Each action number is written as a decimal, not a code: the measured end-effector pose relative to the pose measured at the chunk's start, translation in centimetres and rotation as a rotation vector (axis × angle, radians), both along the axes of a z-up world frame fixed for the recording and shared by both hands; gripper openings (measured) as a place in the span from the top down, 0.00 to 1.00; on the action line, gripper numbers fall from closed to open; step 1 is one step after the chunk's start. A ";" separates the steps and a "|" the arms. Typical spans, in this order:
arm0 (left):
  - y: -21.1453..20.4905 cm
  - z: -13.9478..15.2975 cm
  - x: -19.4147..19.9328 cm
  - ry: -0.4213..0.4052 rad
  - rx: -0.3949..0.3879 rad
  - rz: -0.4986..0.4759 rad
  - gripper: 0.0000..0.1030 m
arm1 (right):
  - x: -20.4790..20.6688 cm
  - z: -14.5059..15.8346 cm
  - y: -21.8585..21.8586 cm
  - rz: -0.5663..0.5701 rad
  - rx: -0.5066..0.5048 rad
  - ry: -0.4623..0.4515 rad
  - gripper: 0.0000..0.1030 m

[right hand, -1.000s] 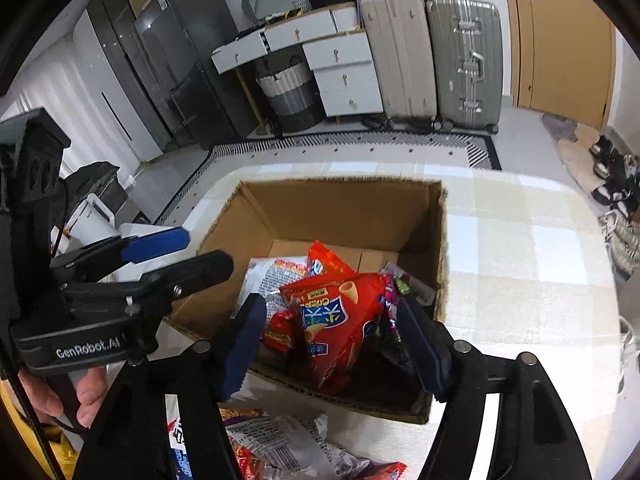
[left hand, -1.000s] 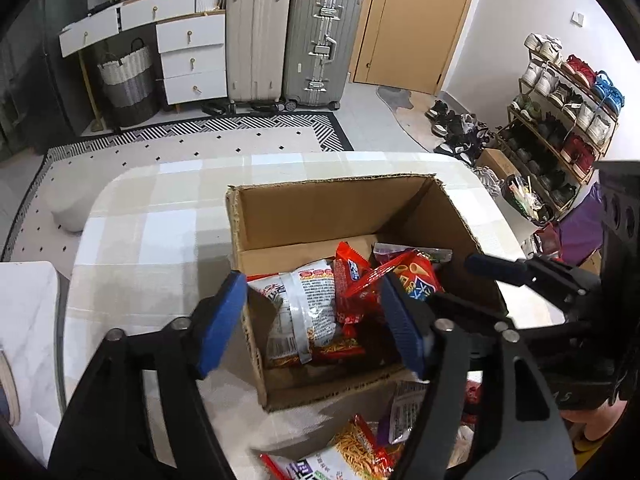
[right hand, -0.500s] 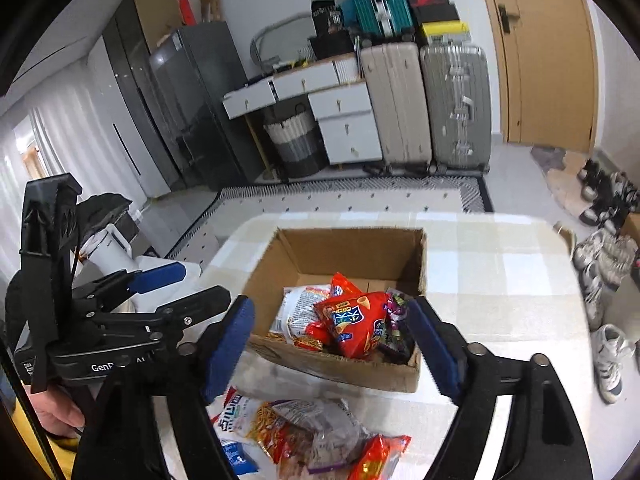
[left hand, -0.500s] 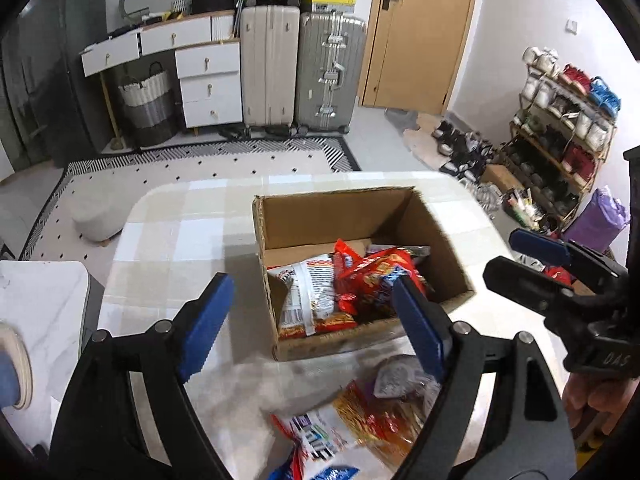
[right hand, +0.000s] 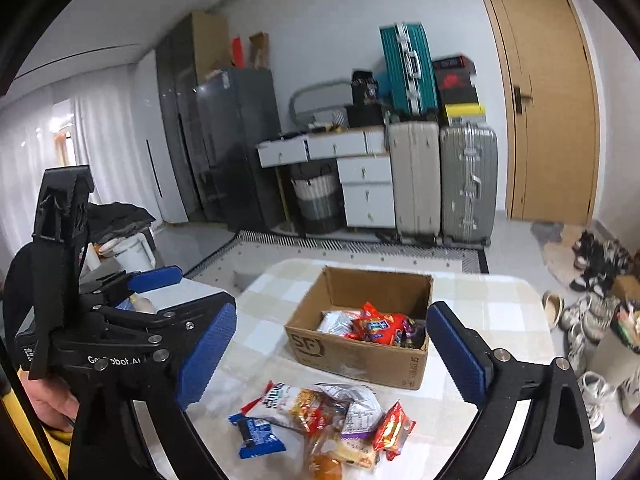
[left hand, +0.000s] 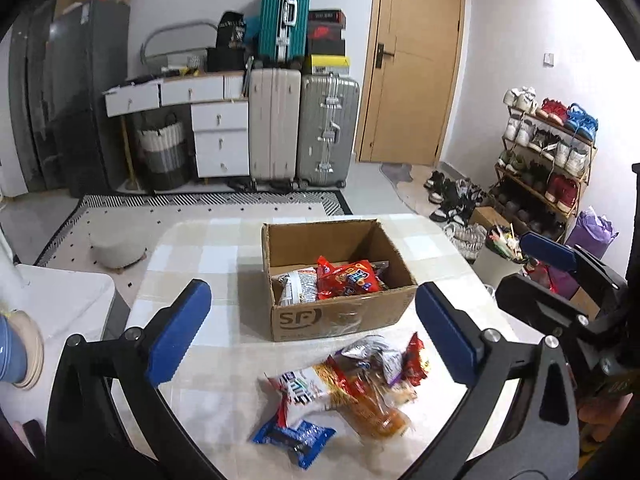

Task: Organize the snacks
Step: 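Open both tools to release the packs in the box and withdraw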

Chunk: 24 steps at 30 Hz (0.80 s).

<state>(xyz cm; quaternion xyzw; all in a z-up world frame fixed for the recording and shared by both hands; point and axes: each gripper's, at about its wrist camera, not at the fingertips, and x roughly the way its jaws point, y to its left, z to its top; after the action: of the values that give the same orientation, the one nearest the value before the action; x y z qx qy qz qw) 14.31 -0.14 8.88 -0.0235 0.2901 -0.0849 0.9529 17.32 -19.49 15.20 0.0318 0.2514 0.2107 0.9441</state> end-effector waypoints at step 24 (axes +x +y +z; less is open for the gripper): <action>4.6 -7.8 -12.8 0.055 -0.021 0.074 0.01 | -12.1 -7.2 -1.4 -0.074 0.084 -0.044 0.01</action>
<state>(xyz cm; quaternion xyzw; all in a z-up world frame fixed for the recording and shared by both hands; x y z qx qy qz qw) 1.54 4.47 1.07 -0.0467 0.3141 -0.0520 0.9468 5.25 -20.88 7.98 0.0759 0.2203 0.1866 0.9544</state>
